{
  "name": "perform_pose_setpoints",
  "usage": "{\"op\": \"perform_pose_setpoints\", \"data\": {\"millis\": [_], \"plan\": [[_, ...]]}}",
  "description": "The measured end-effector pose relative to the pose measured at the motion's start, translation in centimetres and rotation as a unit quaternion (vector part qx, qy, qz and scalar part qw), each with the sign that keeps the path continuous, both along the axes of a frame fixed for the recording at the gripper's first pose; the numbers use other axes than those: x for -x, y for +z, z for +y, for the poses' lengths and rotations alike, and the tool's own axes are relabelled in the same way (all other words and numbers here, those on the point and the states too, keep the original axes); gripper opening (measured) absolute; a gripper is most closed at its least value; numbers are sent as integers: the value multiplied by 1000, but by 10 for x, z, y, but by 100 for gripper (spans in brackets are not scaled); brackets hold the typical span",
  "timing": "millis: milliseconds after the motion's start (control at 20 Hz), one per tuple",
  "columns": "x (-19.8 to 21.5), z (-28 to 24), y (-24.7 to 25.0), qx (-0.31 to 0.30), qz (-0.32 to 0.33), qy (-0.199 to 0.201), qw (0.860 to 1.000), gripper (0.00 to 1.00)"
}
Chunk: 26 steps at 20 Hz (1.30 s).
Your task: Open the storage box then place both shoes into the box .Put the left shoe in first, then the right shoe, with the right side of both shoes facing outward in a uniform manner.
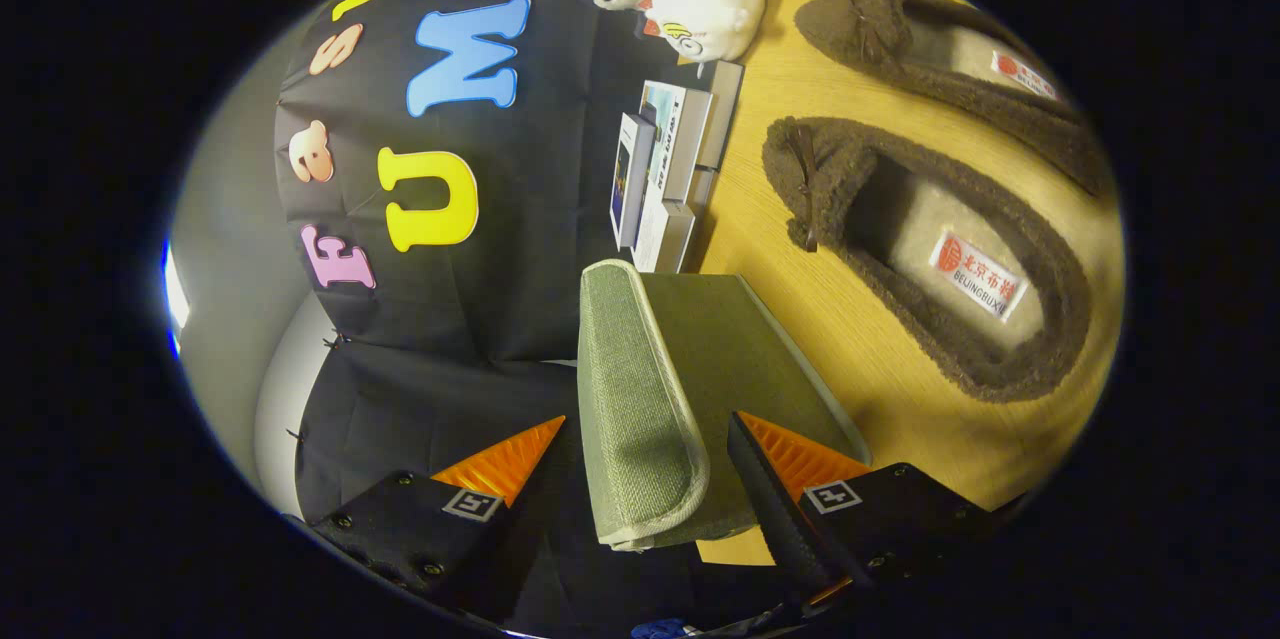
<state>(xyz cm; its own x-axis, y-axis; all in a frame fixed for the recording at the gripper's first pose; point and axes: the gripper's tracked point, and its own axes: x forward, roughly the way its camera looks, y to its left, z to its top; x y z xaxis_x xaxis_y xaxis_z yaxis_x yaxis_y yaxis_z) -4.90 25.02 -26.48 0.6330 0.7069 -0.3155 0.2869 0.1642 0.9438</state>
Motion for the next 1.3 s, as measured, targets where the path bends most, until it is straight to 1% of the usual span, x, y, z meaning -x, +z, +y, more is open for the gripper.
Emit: {"op": "perform_pose_setpoints", "data": {"millis": [100, 150, 200, 350, 450, 500, 550, 600, 650, 700, 750, 800, 850, 1000, 1300], "plan": [[3, 7, -2, -5, 7, 10, 1000, 94], [4, 11, -5, -6, 10, 11, 1000, 90], [5, 15, -6, -14, 15, 16, 1000, 80], [3, 17, -6, -31, 26, 16, 999, 80], [0, 15, -4, -42, 29, 10, 999, 64], [3, 14, -3, -41, 28, 18, 999, 59], [5, 13, -2, -36, 24, 26, 999, 59], [0, 5, 0, -35, 20, 11, 999, 50], [-9, 2, 5, -46, 21, -4, 999, 30], [-9, 3, 6, -41, 17, 3, 999, 10], [-4, 5, 10, -31, 6, 16, 999, 10], [-2, -1, 19, -30, -11, 12, 999, 10], [-8, 3, 24, -23, -22, 20, 999, 0], [-5, 4, 44, 8, -54, 47, 997, 0], [-11, 18, 103, 23, -119, 70, 990, 0]]}}
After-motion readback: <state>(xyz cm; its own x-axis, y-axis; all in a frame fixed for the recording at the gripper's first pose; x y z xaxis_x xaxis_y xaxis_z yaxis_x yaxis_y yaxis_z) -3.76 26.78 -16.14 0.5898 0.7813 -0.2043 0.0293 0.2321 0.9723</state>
